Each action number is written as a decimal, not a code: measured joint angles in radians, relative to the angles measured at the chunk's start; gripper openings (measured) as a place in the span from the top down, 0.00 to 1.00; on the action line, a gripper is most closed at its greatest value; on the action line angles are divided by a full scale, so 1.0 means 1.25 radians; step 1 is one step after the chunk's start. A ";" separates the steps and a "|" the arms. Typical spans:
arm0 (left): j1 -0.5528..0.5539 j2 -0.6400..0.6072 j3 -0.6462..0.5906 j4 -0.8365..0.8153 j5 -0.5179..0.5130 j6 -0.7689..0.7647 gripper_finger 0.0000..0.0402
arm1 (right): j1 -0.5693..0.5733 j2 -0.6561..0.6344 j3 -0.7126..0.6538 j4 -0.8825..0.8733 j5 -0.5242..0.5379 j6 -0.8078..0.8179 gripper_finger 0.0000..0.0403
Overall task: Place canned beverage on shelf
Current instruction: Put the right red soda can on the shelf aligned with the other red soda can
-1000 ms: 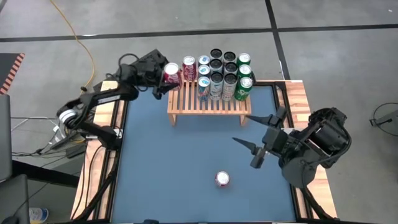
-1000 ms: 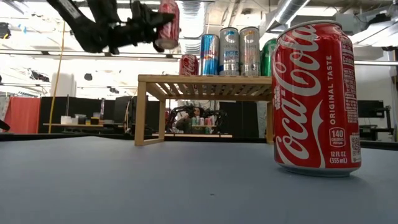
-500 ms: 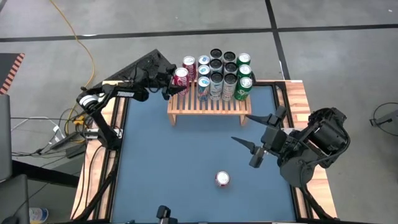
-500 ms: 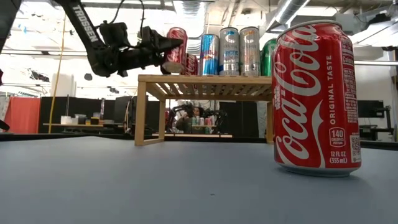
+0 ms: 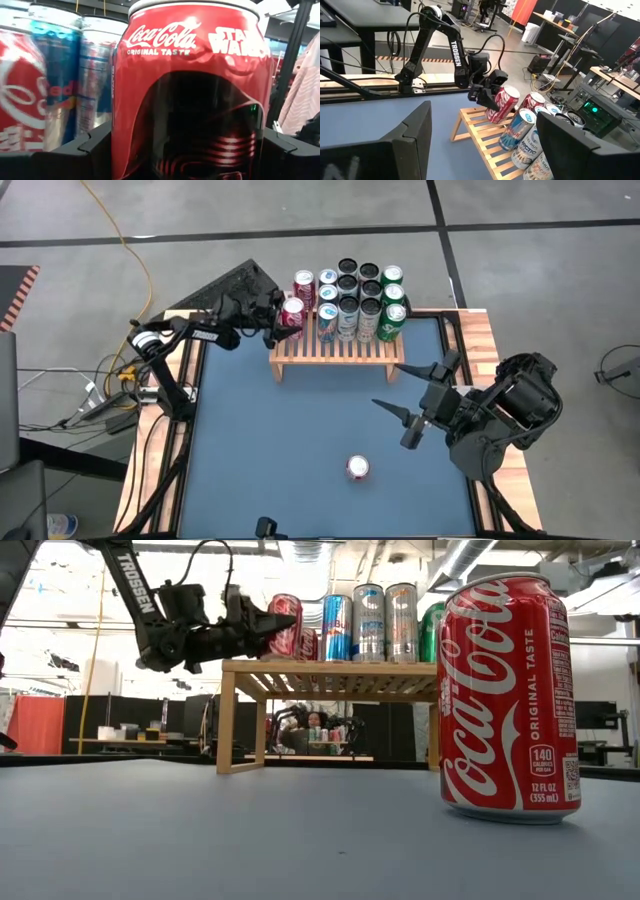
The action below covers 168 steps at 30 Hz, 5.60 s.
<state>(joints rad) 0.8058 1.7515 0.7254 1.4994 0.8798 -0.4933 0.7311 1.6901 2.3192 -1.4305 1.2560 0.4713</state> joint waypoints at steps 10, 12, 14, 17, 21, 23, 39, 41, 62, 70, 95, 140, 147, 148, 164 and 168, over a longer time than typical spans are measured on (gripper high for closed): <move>-0.024 0.000 -0.018 -0.001 -0.046 0.092 0.26 | 0.000 0.000 0.000 0.002 0.000 0.002 0.29; -0.033 0.001 -0.018 -0.004 -0.058 0.108 0.26 | 0.000 0.000 0.000 0.003 0.000 0.003 0.29; -0.035 0.001 -0.018 -0.019 -0.065 0.130 0.26 | 0.000 0.000 0.000 0.003 0.000 0.009 0.29; -0.036 0.002 -0.018 -0.033 -0.094 0.159 0.26 | 0.000 0.000 0.000 0.002 -0.001 0.024 0.29; -0.031 0.002 -0.018 -0.041 -0.106 0.158 0.26 | 0.000 0.000 0.000 0.002 -0.001 0.029 0.29; -0.033 0.002 -0.018 -0.042 -0.106 0.158 0.26 | 0.000 0.000 0.000 0.002 -0.001 0.029 0.29; -0.063 0.002 -0.018 -0.015 -0.149 0.147 0.26 | 0.000 0.000 0.000 0.001 -0.001 0.029 0.29; -0.070 0.002 -0.018 -0.021 -0.148 0.152 0.26 | 0.000 0.000 0.000 0.001 -0.001 0.028 0.29; -0.083 0.104 0.044 0.043 -0.175 0.062 0.26 | 0.000 0.000 0.000 0.002 -0.011 0.033 0.29; -0.037 0.112 0.051 0.056 -0.076 -0.020 0.26 | 0.002 0.000 0.000 0.004 -0.036 0.048 0.29; -0.036 0.113 0.052 0.034 0.011 0.022 0.22 | -0.015 0.000 0.000 -0.004 -0.050 0.042 0.29; -0.010 0.074 0.050 0.012 0.113 -0.085 0.09 | -0.016 0.000 0.000 -0.004 -0.089 0.042 0.29; 0.021 0.034 0.050 -0.045 0.130 -0.041 0.11 | -0.016 0.000 0.000 -0.004 -0.089 0.042 0.29; 0.026 0.030 0.050 -0.056 0.130 -0.024 0.11 | -0.016 0.000 0.000 -0.004 -0.089 0.042 0.29; 0.095 -0.060 0.044 -0.202 0.138 0.009 0.13 | -0.016 0.000 0.000 0.002 -0.107 0.042 0.29; 0.122 -0.141 0.029 -0.330 0.139 0.043 0.14 | -0.016 0.000 0.000 0.001 -0.107 0.042 0.29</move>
<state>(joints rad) 0.9581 1.5759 0.7613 1.0867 1.0538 -0.4401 0.7116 1.6905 2.3188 -1.4288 1.1221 0.5243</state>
